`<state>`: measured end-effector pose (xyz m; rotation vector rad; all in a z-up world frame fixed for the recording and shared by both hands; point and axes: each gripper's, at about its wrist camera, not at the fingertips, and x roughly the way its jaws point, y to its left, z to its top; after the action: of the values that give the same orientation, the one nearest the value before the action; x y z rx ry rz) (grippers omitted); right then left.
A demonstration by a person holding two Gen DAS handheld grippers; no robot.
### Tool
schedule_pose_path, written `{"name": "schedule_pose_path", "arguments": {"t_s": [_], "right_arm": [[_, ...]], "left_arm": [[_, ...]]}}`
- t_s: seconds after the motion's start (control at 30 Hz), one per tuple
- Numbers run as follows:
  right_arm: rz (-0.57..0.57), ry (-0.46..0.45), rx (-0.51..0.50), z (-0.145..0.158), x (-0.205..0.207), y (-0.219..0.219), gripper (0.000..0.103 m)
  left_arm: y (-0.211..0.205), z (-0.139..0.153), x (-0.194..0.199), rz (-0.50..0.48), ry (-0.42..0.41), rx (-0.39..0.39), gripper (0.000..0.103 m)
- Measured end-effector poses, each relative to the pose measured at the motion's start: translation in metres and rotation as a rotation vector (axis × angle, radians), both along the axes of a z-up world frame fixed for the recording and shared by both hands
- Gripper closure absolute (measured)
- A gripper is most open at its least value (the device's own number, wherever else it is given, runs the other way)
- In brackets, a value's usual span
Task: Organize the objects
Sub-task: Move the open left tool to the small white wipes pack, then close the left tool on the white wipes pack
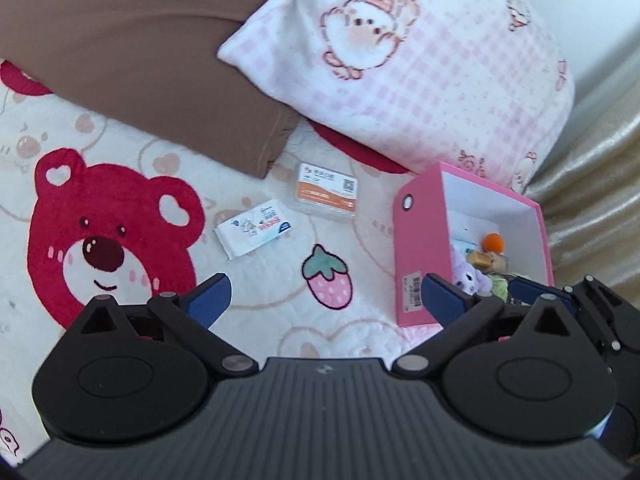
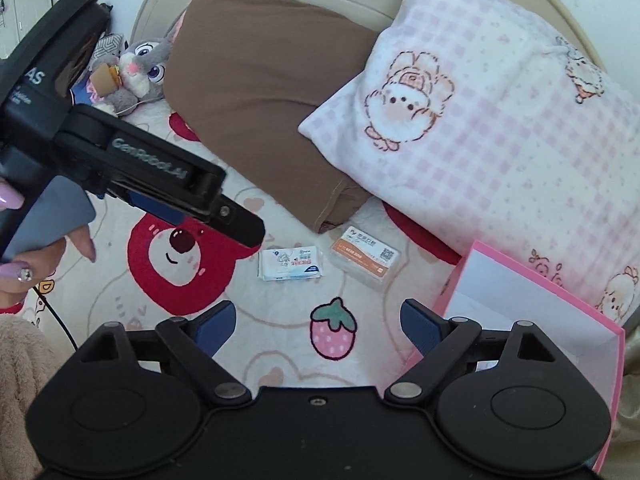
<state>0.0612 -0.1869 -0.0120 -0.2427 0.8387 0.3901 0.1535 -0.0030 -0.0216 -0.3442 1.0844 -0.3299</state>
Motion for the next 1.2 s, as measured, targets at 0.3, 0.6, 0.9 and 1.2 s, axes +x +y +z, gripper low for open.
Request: {"name": "schedule_pose_path", "arguments": {"t_s": [0.3,0.6,0.9,1.2], "right_arm": [[0.127,-0.018,0.011,-0.052,0.029,0.046,0.012],[0.118,-0.084,-0.052,-0.113,0.051,0.061,0.012],[0.057,-0.112,-0.059,-0.178,0.092,0.069,0.014],[0.050,-0.142,-0.052,-0.209,0.111,0.075,0.015]], "left_arm": [[0.016,-0.065,0.034,0.017,0.086,-0.006,0.000],[0.018,-0.116,0.050,-0.006,0.010,-0.004,0.004],[0.022,-0.155,0.066,0.055,-0.015,-0.103,0.017],[0.026,-0.177,0.070,0.107,-0.052,-0.131,0.051]]}}
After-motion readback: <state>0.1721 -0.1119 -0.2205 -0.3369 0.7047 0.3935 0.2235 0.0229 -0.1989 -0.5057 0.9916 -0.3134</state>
